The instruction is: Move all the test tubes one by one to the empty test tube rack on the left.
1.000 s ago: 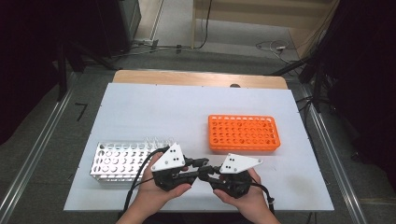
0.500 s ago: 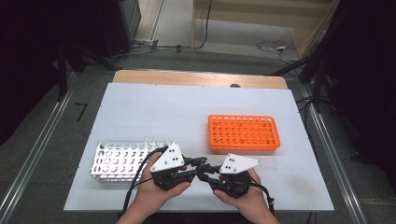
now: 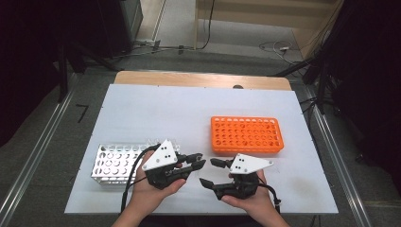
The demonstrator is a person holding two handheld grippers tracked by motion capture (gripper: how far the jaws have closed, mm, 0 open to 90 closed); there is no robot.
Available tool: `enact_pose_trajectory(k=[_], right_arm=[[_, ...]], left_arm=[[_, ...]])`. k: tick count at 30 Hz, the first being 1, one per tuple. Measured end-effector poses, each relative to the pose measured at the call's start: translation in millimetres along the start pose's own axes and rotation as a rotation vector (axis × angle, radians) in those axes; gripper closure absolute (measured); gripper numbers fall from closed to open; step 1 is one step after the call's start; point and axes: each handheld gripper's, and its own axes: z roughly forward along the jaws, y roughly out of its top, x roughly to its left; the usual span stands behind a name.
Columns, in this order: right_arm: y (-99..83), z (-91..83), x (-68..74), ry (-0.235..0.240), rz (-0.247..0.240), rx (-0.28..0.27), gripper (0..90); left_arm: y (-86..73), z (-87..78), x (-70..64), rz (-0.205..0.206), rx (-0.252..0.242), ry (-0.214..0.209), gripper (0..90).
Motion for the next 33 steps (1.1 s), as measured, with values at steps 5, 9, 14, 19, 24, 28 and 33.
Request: enact_pose_trajectory(k=[5, 9, 14, 19, 24, 28, 33], right_arm=[[-1.1, -3.7, -5.1, -0.027, 0.007, -0.003, 7.6], [-3.7, -7.6, -12.8, -0.021, 0.023, -0.008, 0.0], [-6.0, -15.2, -22.2, -0.036, 0.045, -0.019, 0.0], [-8.7, -22.6, -31.0, -0.056, 0.064, -0.035, 0.0], [-11.7, -29.4, -40.1, -0.087, 0.069, -0.038, 0.0], [-15.7, -34.1, -48.1, -0.115, 0.072, -0.038, 0.0], [-19.7, -40.6, -58.9, -0.139, 0.09, -0.044, 0.0]], left_arm=[[1.4, -7.5, 5.4, 0.002, -0.01, 0.026, 75.9], [2.9, -14.5, 9.6, -0.001, -0.017, 0.048, 75.9], [5.2, -23.6, 14.9, -0.004, -0.03, 0.073, 75.9], [7.2, -33.2, 20.0, -0.008, -0.042, 0.097, 75.9], [6.3, -42.0, 28.1, -0.018, -0.049, 0.125, 76.0], [6.9, -50.1, 32.0, -0.022, -0.056, 0.15, 75.9], [7.2, -59.4, 39.0, -0.034, -0.067, 0.177, 75.9]])
